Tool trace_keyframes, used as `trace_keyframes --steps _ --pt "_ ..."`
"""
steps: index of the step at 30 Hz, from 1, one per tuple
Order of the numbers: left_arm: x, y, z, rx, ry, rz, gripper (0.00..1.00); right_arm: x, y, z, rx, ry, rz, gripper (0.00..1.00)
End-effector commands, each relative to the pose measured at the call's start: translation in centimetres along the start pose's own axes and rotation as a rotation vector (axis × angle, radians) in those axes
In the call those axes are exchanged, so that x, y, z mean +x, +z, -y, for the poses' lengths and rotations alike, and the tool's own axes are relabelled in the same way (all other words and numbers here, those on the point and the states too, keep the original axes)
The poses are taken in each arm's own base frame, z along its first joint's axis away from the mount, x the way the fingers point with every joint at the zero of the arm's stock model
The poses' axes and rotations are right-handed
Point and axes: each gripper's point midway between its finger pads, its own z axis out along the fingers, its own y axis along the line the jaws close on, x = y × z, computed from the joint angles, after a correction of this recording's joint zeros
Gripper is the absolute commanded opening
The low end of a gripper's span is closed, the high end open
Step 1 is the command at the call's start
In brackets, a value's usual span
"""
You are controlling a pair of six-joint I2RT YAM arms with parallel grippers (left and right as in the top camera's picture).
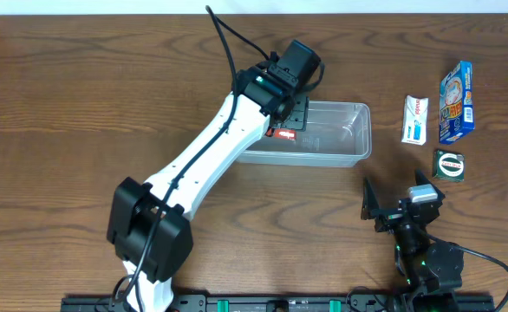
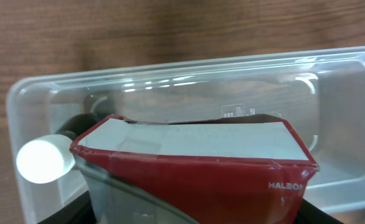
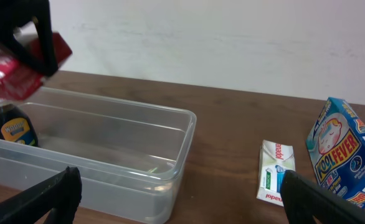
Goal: Pack container
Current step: 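Lift the red box and carry it over the container beside the bottle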
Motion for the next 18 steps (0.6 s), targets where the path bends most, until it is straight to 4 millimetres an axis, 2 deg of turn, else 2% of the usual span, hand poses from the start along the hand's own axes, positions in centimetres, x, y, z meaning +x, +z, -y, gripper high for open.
trace_keyframes --steps 1,10,18 --pt "-0.1 1.4 -0.3 -0.036 -0.046 -0.008 0.67 0.0 0.0 0.4 0.015 -0.009 0.001 0.99" --pt "1.3 5.3 -0.7 -0.079 -0.039 -0.084 0.67 0.0 0.0 0.4 0.015 -0.009 0.001 0.99" --pt "1.4 6.1 -1.8 -0.140 -0.057 -0.075 0.67 0.0 0.0 0.4 0.015 -0.009 0.001 0.99"
